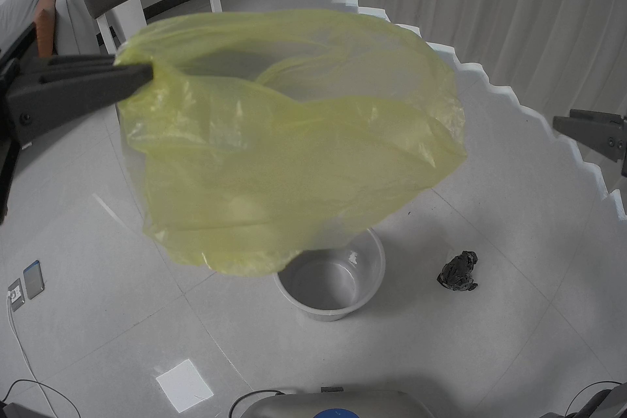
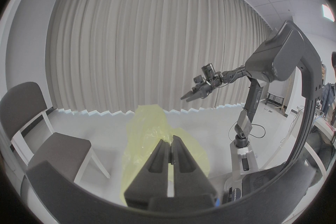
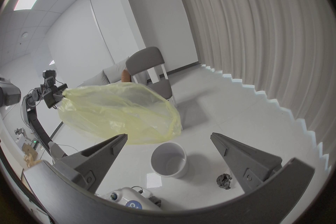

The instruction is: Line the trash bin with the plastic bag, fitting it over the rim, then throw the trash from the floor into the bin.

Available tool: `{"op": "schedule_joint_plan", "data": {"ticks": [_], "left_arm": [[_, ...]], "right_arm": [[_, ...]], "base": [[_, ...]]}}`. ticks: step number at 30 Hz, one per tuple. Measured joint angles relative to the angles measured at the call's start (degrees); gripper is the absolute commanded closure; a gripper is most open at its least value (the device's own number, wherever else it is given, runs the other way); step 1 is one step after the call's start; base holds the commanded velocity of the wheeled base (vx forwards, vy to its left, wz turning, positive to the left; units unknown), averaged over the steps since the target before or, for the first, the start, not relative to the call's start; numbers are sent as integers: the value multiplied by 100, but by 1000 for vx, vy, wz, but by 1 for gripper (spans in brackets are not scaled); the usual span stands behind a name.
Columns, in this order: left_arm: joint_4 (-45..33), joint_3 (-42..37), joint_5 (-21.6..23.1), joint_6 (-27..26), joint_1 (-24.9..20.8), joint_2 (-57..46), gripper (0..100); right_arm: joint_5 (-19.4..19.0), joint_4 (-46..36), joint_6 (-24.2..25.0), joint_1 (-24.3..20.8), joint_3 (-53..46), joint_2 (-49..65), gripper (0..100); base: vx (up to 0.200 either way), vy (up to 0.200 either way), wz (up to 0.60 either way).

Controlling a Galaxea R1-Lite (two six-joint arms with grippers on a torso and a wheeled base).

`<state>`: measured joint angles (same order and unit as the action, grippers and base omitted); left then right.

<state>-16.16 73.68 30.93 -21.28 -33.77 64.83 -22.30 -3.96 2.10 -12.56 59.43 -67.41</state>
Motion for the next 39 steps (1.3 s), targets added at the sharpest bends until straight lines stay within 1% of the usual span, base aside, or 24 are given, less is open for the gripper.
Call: {"op": "schedule_joint_plan", "data": {"ticks": [3,8,12,17,18,23,26,29,33,39], "left_arm": [[-20,52,55,0,-43,-41,100],[-37,84,260,-6,-176,-130,100],[-39,82,400,-6,-267,-193,100],[-28,35,566,-6,-327,-273,100],[-20,22,596,-4,-333,-293,100],[0,-22,657,-1,-344,-356,100],[16,-48,662,-1,-322,-380,100],[55,-59,662,0,-278,-393,100],[254,-67,673,7,-195,-397,100],[306,-100,664,13,41,-397,100]], "right_arm": [[-4,49,-121,-63,46,-265,0],[-17,95,-267,-94,455,-929,0],[-23,93,-299,-98,1052,-1521,0],[-30,41,-307,-119,2097,-2325,0],[-33,-5,-305,-148,2353,-2525,0],[-34,-444,-338,-321,3040,-3189,0],[-37,-644,-395,-397,3098,-3357,0],[-39,-747,-445,-439,2868,-3327,0],[-39,-835,-500,-486,2455,-3104,0],[-37,-890,-511,-583,2094,-2627,0]], "base": [[0,0,0],[0,0,0],[0,0,0],[0,0,0],[0,0,0],[0,0,0],[0,0,0],[0,0,0],[0,0,0],[0,0,0]]}}
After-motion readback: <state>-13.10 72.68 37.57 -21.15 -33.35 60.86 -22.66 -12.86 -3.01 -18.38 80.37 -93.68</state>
